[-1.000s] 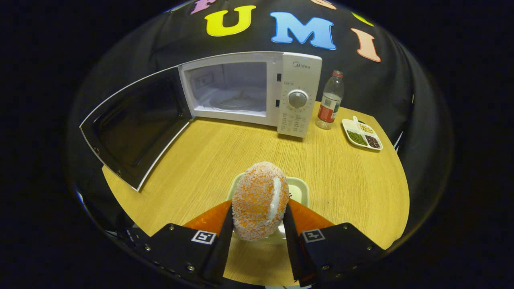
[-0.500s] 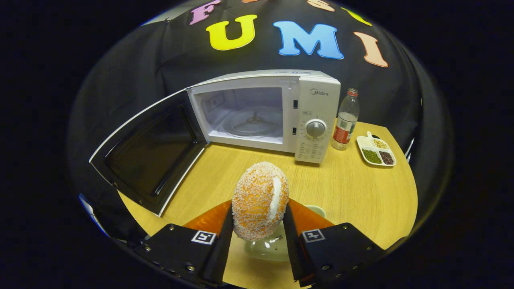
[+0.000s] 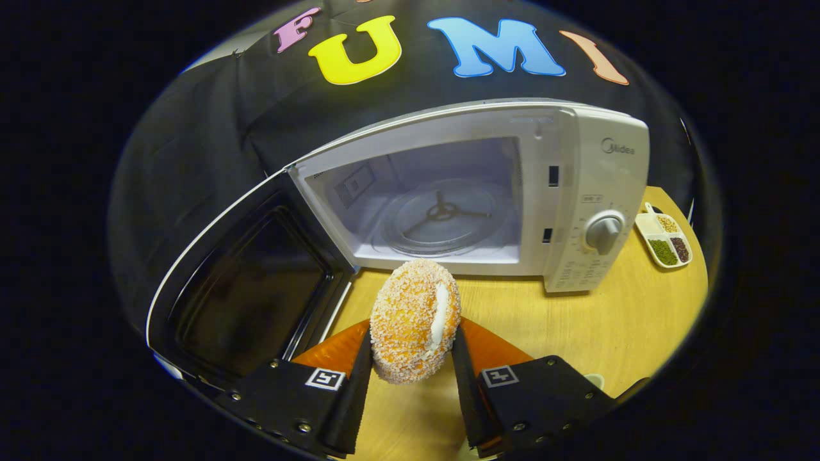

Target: Open the microwave oven with the left hand, put the food in, and close the microwave oven.

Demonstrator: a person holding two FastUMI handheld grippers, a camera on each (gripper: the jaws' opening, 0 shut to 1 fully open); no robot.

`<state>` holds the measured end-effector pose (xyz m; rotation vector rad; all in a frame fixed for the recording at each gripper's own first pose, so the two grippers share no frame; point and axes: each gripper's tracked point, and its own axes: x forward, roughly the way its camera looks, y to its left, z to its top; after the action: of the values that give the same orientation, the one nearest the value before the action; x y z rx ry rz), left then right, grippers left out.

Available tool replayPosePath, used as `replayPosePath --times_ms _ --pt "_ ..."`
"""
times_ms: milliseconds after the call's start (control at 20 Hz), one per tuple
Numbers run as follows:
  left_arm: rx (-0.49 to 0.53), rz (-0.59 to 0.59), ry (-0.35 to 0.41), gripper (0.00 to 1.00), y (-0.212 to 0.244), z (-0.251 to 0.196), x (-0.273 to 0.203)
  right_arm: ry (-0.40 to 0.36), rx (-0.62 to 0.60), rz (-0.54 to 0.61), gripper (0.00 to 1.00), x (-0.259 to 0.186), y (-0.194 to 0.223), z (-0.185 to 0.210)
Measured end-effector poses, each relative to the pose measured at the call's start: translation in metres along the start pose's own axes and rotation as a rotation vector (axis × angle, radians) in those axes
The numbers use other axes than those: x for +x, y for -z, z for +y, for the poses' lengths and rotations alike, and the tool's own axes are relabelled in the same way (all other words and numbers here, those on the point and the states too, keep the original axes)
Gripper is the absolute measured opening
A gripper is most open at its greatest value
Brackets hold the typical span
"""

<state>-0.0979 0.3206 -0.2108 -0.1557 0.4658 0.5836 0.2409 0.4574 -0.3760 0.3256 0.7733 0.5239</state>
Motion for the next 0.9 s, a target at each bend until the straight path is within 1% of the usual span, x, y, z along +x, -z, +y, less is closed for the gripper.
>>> replayPosePath --times_ms 150,200,300,350,400,450,500,550,650,800,850,900 --pt "0.041 0.040 -0.041 0.90 0.006 0.002 -0.004 -0.024 0.058 -0.007 0.63 0.032 -0.009 0.011" --pt "0.053 0.045 -0.047 0.90 0.003 0.000 -0.004 -0.015 0.080 -0.019 0.63 0.042 -0.014 0.009" --pt "0.079 0.071 -0.052 0.95 0.004 0.002 -0.002 0.010 0.148 -0.039 0.63 0.057 -0.020 0.004" --pt "0.094 0.090 -0.054 0.90 0.005 0.002 0.001 0.019 0.190 -0.052 0.63 0.064 -0.025 0.003" --pt "0.107 0.105 -0.057 0.95 0.007 0.003 0.002 0.023 0.226 -0.069 0.63 0.072 -0.031 0.004" --pt "0.118 0.110 -0.059 0.95 0.005 0.003 0.005 0.018 0.259 -0.085 0.63 0.081 -0.036 0.006" --pt "0.125 0.123 -0.062 1.00 0.007 0.002 0.006 0.041 0.286 -0.103 0.62 0.096 -0.040 0.003" --pt "0.128 0.140 -0.060 0.90 0.011 0.002 0.005 0.058 0.308 -0.132 0.63 0.097 -0.046 0.002" --pt "0.143 0.167 -0.060 0.90 0.012 0.006 0.006 0.099 0.360 -0.188 0.62 0.108 -0.060 0.002" --pt "0.154 0.190 -0.065 0.90 0.016 0.009 0.010 0.128 0.451 -0.261 0.62 0.126 -0.075 0.006" --pt "0.159 0.199 -0.066 0.90 0.017 0.011 0.011 0.091 0.490 -0.246 0.62 0.135 -0.072 0.013" --pt "0.164 0.205 -0.067 0.90 0.020 0.011 0.011 0.062 0.545 -0.193 0.66 0.144 -0.063 0.022"
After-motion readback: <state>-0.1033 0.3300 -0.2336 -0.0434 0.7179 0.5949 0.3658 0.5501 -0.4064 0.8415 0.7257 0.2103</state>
